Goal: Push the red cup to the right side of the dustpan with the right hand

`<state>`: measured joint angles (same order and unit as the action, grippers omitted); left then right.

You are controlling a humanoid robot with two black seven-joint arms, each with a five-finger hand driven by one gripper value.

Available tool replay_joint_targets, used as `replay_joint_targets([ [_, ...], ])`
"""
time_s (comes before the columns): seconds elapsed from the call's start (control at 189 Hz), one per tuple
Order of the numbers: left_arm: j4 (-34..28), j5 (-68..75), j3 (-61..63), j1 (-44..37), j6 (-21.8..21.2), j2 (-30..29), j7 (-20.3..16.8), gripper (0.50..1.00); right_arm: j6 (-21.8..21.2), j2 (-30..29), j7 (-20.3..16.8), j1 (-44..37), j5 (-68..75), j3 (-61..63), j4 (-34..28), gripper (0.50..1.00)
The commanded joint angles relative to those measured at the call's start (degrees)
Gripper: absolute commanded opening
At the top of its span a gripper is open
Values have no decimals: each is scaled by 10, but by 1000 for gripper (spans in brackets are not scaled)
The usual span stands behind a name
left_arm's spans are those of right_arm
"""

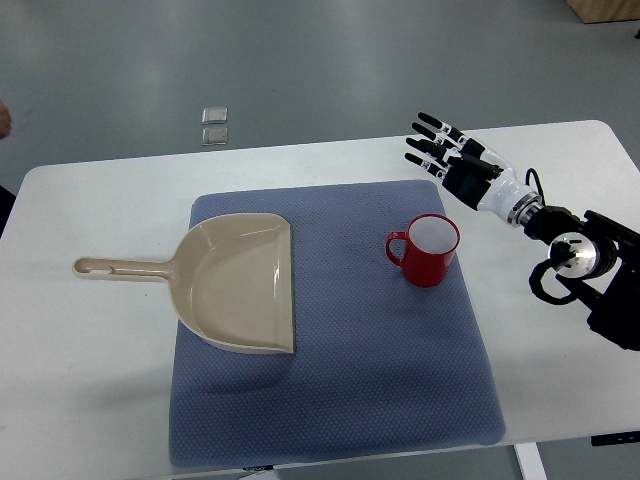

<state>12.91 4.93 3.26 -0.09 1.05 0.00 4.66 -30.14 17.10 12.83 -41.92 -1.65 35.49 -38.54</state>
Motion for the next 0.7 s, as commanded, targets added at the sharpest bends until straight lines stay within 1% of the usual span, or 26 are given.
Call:
replay_joint_targets([
  [0.0, 0, 0, 0, 0, 0, 0, 0, 1000, -49, 27, 3, 1, -53, 1, -6, 932],
  [0.122, 0, 0, 0, 0, 0, 0, 0, 1000, -49, 65, 8, 4, -153, 9, -7, 932],
  [0.19, 1, 0, 0, 0, 0, 0, 0, 1000, -49, 87, 25, 4, -198, 10, -9, 932],
  [0.291, 1, 1, 1, 0, 0, 0, 0, 1000, -49, 129, 88, 5, -262, 9, -28, 932],
  [0.375, 1, 1, 1, 0, 0, 0, 0, 1000, -49, 150, 120, 8, -319, 10, -40, 932],
  [0.418, 1, 1, 1, 0, 0, 0, 0, 1000, -49, 160, 144, 10, -343, 10, -51, 932],
  [0.455, 1, 1, 1, 0, 0, 0, 0, 1000, -49, 170, 175, 13, -360, 10, -60, 932],
  [0.465, 1, 1, 1, 0, 0, 0, 0, 1000, -49, 170, 175, 13, -360, 10, -60, 932],
  [0.471, 1, 1, 1, 0, 0, 0, 0, 1000, -49, 172, 184, 14, -363, 10, -61, 932],
  [0.476, 1, 1, 1, 0, 0, 0, 0, 1000, -49, 172, 184, 14, -363, 10, -61, 932],
  [0.524, 1, 1, 1, 0, 0, 0, 1, 1000, -49, 179, 222, 23, -386, 8, -67, 932],
  [0.693, 1, 1, 1, 0, 0, 0, 0, 1000, -49, 177, 222, 54, -471, 10, -75, 932],
])
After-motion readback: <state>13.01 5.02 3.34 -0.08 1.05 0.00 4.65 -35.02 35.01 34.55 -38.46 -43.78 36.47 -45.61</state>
